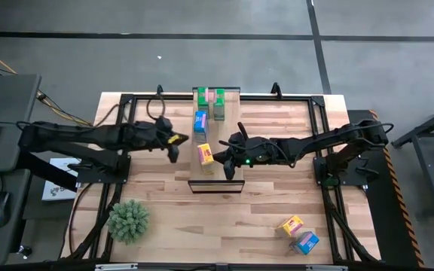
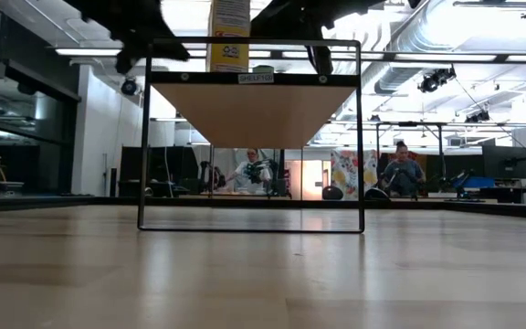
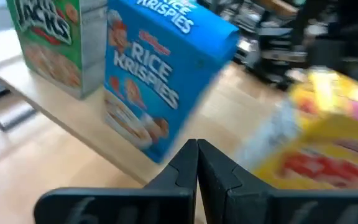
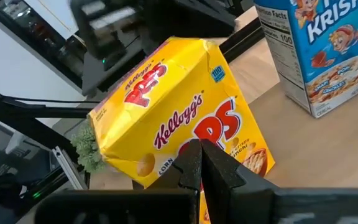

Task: Stack cereal on shelf
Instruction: Put the left yellow cereal on the shelf

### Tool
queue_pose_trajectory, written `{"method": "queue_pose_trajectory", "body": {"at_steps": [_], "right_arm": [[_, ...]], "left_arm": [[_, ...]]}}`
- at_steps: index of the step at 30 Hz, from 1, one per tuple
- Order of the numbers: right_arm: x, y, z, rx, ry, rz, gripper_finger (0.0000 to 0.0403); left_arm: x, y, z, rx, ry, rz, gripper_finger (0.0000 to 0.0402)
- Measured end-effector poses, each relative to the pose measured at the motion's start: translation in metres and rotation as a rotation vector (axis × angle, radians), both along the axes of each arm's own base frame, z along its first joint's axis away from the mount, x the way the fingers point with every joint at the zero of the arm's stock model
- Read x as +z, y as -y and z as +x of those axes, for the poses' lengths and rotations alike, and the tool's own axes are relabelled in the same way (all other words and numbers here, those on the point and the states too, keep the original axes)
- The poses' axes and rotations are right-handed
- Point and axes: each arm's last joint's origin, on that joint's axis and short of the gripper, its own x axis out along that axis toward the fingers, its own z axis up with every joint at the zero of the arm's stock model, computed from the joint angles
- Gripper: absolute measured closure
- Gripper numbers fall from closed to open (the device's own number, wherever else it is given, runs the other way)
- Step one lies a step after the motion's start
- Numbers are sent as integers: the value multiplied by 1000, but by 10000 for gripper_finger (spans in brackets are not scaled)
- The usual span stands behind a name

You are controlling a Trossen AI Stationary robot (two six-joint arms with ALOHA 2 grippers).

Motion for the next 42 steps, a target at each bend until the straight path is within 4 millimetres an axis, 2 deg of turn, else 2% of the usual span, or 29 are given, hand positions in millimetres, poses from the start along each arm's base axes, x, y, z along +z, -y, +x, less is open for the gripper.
{"method": "queue_pose_trajectory", "body": {"at_steps": [3,5,10,14,21,25,36,42], "right_arm": [[-1,0,0,0,-6,-1,403],[-1,0,0,2,-9,-1,403],[-1,-1,0,37,-11,10,403],[-1,-2,0,60,-13,19,403],[-1,-2,0,84,-14,32,403],[-2,-1,1,63,-10,26,403],[-24,-3,19,49,9,75,403],[-24,-1,19,28,10,66,403]], "left_arm": [[6,8,-14,-72,18,-91,401],[7,16,-16,-144,66,-147,401],[-8,34,-6,-226,114,-219,401],[-17,39,7,-209,93,-206,401],[-29,33,27,-182,82,-178,401],[-30,29,29,-174,83,-182,401],[-18,19,8,-172,70,-163,401],[-12,19,11,-176,134,-163,401]]}}
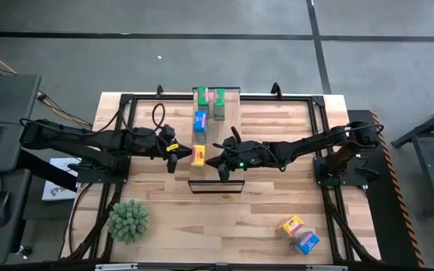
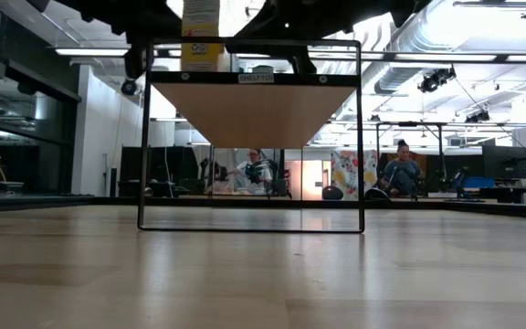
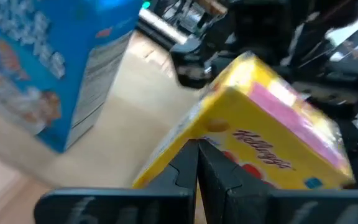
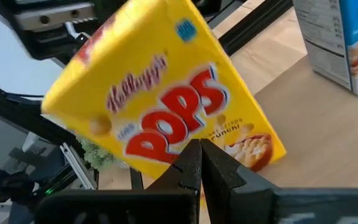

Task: Stack cereal on shelf
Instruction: Put the left yellow cereal on the shelf

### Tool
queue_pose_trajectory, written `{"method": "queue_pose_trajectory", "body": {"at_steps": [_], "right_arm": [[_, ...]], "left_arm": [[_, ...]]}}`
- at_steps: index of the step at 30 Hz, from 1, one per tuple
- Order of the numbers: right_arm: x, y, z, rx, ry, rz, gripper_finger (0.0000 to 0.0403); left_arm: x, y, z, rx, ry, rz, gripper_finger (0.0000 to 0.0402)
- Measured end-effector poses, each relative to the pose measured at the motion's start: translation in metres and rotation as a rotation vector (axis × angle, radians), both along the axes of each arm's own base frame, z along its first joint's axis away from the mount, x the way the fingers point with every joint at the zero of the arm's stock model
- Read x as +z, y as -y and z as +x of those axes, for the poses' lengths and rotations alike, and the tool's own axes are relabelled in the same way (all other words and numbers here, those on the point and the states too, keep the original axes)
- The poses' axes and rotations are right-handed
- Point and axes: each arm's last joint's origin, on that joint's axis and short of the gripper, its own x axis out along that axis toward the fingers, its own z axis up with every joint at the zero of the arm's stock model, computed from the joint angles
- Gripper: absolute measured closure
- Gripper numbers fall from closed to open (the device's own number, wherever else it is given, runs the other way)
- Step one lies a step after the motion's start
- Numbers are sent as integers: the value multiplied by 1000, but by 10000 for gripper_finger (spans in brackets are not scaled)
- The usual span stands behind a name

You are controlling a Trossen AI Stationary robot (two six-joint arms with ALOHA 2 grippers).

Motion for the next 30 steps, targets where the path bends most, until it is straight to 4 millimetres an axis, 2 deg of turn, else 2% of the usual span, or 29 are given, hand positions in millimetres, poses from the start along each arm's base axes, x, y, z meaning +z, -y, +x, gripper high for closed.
{"method": "queue_pose_trajectory", "body": {"at_steps": [5,18,25,30], "right_arm": [[0,5,0,-18,0,4,403],[3,8,2,-17,39,22,403],[24,7,8,16,51,-34,403],[26,8,8,19,6,-58,403]], "left_arm": [[2,1,9,-27,59,-12,401],[-4,1,9,-6,3,-3,401],[-6,0,9,11,-13,2,402],[-6,0,9,19,-7,-27,402]]}}
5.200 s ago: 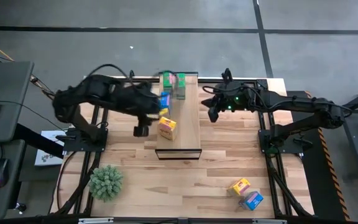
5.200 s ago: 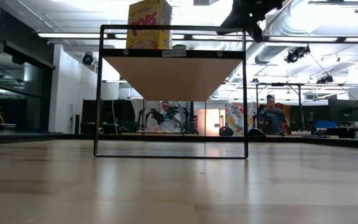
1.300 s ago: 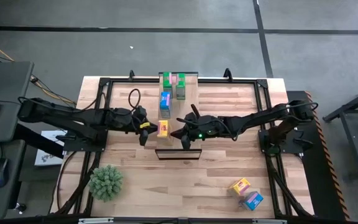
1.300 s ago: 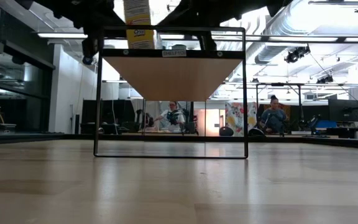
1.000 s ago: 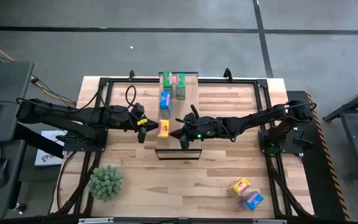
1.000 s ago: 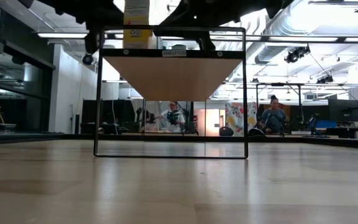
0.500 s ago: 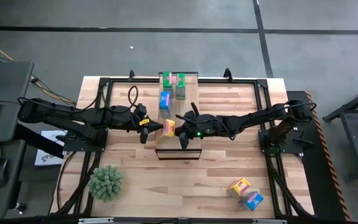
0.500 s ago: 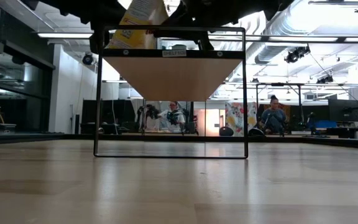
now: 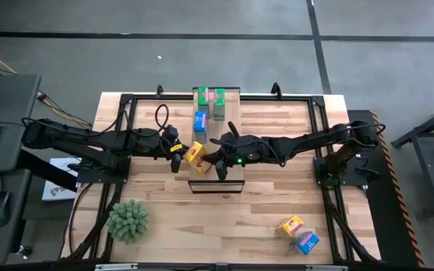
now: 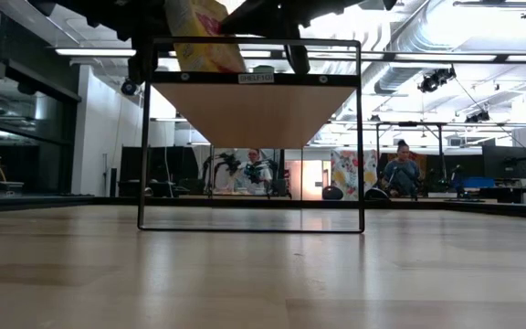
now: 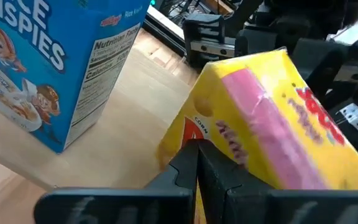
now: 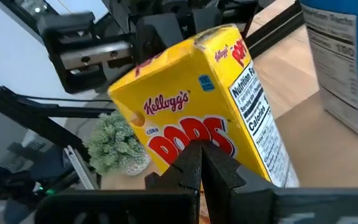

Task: Stack cereal on shelf
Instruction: Put the left yellow cereal on the shelf

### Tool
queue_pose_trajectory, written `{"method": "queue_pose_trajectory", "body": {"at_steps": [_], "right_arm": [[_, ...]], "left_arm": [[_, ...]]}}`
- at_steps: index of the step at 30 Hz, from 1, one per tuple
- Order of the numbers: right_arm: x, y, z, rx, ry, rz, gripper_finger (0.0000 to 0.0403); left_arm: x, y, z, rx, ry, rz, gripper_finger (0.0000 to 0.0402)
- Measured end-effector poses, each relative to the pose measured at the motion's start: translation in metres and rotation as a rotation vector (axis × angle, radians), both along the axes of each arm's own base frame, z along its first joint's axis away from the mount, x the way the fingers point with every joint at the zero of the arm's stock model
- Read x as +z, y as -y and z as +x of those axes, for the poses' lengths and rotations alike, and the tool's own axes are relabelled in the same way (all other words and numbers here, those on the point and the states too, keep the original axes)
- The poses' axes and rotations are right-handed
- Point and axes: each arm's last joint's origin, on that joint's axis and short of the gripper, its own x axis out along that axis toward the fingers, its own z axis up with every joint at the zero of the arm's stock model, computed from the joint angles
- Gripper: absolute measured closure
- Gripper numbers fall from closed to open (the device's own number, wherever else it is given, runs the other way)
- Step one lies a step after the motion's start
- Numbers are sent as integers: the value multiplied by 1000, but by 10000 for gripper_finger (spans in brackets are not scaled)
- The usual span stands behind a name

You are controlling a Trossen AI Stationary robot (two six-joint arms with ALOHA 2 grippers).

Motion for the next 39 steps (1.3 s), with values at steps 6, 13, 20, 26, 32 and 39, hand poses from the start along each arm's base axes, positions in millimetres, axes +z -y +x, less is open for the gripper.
{"method": "queue_pose_trajectory", "body": {"at_steps": [6,13,20,26,32,39], "right_arm": [[-4,5,-1,-34,-47,-17,403],[-4,11,-1,-59,-41,-15,403],[0,12,1,-47,8,38,403],[-1,12,1,-48,-1,37,403],[-1,17,1,-67,-3,59,403],[-2,19,1,-79,-8,67,403]], "left_arm": [[6,0,-4,7,42,-31,402],[9,0,-6,14,55,-53,402],[5,-1,-5,65,31,-34,402],[5,-1,-5,66,30,-39,402],[5,-1,-5,91,30,-96,402],[4,3,-6,112,27,-107,402]]}}
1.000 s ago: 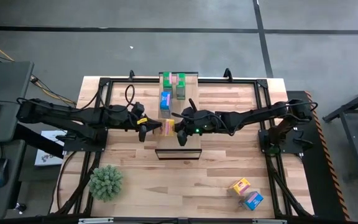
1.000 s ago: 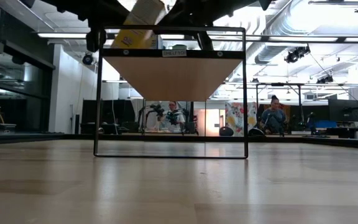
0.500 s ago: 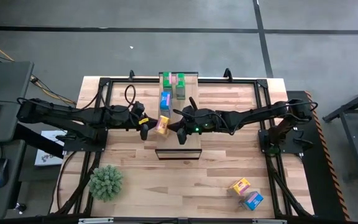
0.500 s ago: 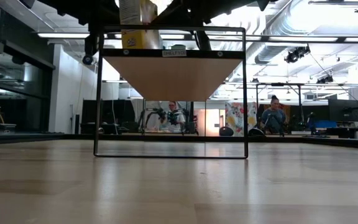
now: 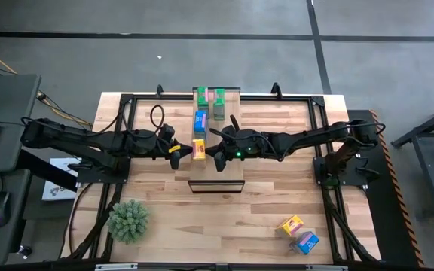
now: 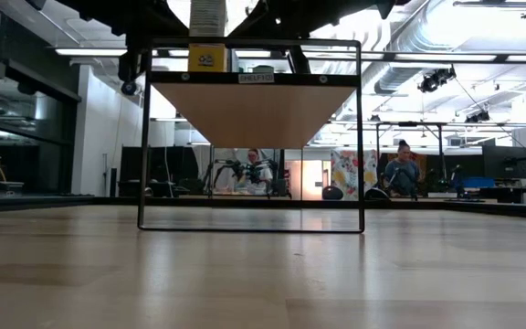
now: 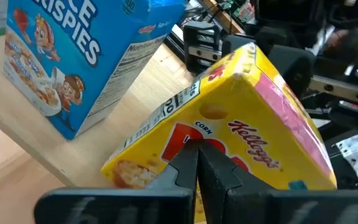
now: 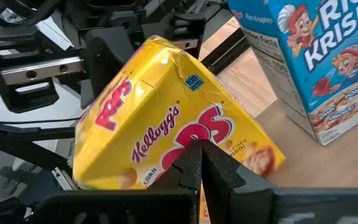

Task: Stack cereal on shelf
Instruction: Put the left yellow cereal on the shelf

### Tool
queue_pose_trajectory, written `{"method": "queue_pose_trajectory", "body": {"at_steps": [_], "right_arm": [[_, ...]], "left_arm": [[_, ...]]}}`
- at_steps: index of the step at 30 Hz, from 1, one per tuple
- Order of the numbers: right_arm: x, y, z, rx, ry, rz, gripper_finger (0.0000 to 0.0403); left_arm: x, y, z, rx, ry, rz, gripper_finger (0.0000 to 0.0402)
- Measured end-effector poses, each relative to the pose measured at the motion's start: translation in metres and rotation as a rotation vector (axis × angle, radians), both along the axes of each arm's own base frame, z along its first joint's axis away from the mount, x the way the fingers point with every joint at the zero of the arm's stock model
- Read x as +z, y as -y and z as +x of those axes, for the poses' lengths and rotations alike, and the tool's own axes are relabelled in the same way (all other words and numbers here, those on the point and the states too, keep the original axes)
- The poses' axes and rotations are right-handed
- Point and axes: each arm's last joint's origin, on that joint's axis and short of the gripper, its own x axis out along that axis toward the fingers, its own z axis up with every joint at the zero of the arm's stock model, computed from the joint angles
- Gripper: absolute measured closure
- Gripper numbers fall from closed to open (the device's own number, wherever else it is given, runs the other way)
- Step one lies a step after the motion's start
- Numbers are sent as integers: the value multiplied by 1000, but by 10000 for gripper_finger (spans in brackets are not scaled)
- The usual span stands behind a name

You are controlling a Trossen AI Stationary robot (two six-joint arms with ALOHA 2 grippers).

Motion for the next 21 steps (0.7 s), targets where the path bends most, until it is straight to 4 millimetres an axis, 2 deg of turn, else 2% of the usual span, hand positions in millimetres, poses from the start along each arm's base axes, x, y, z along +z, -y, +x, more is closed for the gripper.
{"method": "queue_pose_trajectory", "body": {"at_steps": [12,21], "right_arm": [[0,0,0,0,-4,1,403],[0,-1,0,21,-3,19,403]], "left_arm": [[0,-4,0,12,-2,15,400],[0,-9,1,7,-3,3,383]]}}
